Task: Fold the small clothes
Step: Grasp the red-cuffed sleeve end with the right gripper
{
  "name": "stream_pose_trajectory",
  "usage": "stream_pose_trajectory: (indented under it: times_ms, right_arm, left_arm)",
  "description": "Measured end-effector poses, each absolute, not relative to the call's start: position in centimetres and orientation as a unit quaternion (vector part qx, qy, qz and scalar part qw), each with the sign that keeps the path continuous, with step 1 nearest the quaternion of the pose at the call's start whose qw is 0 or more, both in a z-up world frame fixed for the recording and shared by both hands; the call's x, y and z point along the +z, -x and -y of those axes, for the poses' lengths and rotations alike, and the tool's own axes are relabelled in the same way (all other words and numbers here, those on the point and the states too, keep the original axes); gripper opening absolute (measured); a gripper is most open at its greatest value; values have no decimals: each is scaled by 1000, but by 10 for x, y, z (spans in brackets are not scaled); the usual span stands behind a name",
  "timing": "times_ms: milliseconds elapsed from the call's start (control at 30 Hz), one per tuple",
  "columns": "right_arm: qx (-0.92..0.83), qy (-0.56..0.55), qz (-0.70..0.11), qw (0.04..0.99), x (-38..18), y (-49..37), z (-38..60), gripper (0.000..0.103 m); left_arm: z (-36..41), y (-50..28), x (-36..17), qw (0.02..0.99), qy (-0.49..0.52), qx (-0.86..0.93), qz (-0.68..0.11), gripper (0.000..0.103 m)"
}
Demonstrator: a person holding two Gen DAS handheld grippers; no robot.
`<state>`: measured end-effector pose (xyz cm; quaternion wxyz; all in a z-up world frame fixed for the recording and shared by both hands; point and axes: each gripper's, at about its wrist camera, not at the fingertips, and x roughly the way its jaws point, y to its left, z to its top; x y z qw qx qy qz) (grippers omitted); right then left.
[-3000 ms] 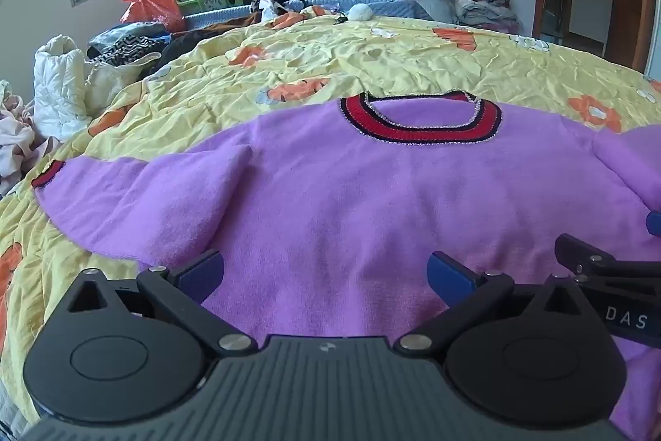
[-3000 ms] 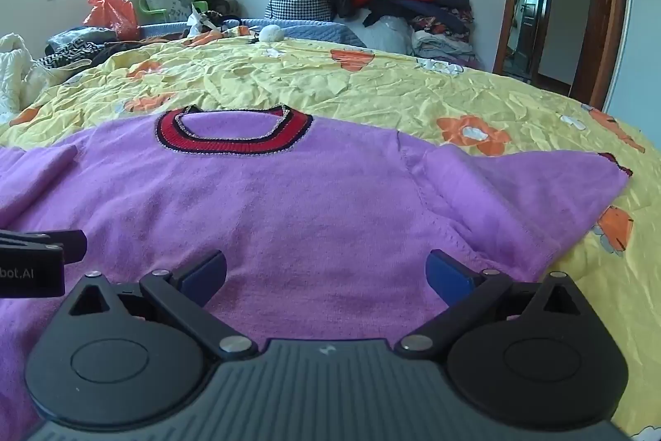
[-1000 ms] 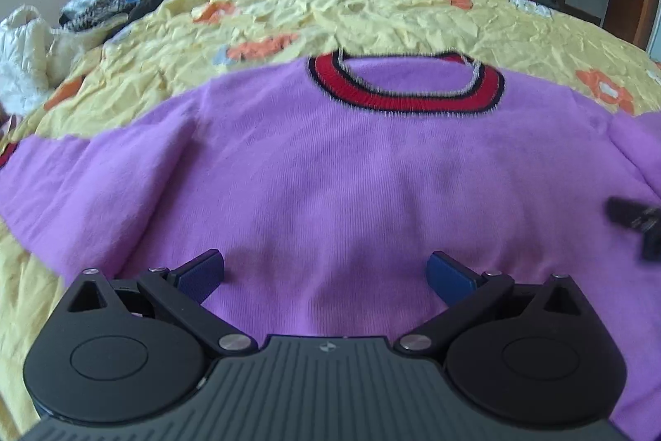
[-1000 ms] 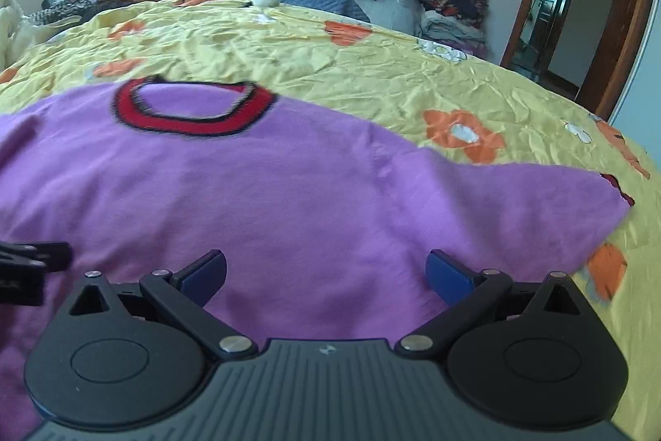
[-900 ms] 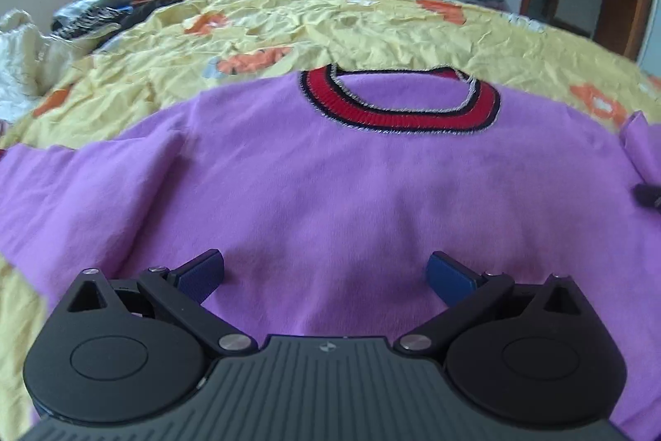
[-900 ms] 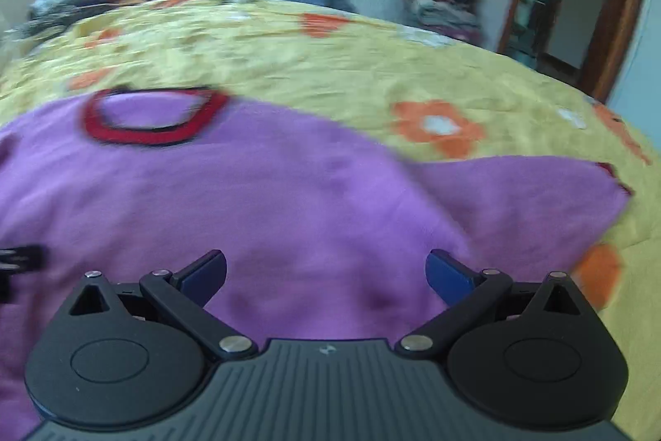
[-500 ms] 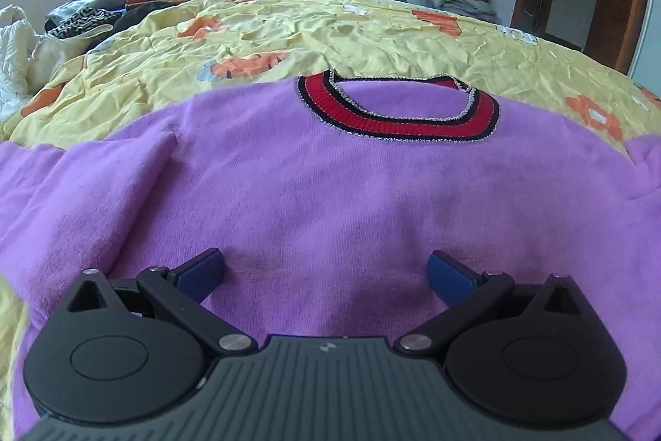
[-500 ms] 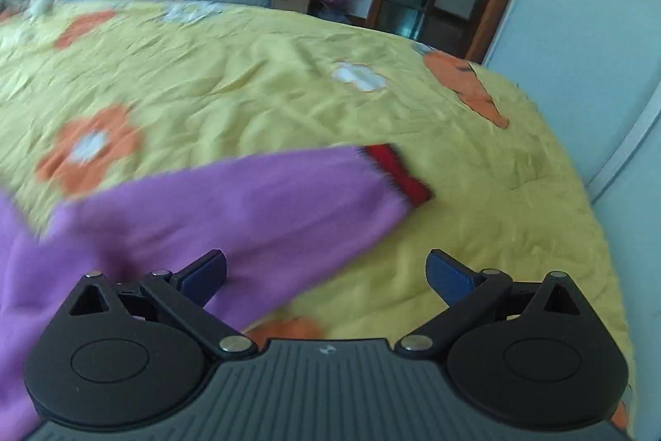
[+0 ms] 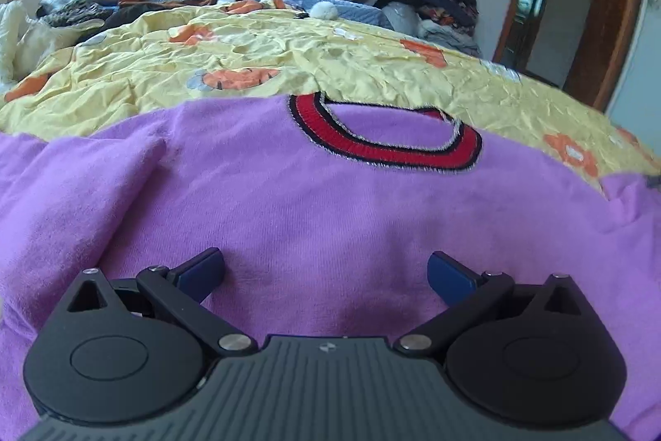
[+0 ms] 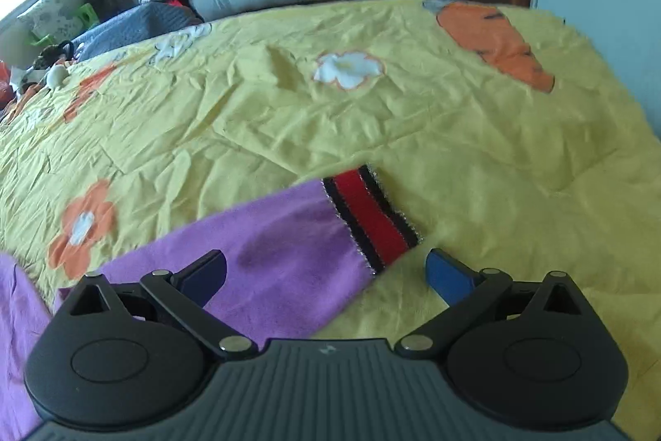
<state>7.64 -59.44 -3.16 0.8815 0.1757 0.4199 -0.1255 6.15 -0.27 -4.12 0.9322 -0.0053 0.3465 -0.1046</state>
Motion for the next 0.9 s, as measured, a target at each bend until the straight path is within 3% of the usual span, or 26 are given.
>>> stream_pose_trajectory:
  times_ms: [200, 233, 300, 333, 367, 600, 900]
  right_arm:
    - [-134, -186, -415, 880, -32, -88, 595, 101]
    - [-141, -180, -413, 881, -31, -89, 593, 96]
    - [-153, -163, -411, 884, -28, -90, 586, 71]
    - [-160, -175, -410, 881, -26, -88, 587, 34]
    - [-160, -201, -411, 875, -26, -87, 590, 8]
    - [-177, -218, -370, 886, -19, -75, 566, 6]
    - [-257, -164, -313, 900, 43, -33, 576, 5]
  left_arm:
    - [8, -60, -44, 932, -23, -100, -348, 103]
    - [7, -60, -44, 932, -21, -100, -349, 103]
    - [8, -61, -44, 931, -25, -100, -349, 103]
    - [7, -61, -45, 931, -25, -101, -349, 103]
    - [7, -61, -45, 931, -24, -102, -349, 103]
    - [-16, -60, -41, 932, 64, -132, -332, 103]
    - [-55, -66, -36, 902, 189, -186, -339, 103]
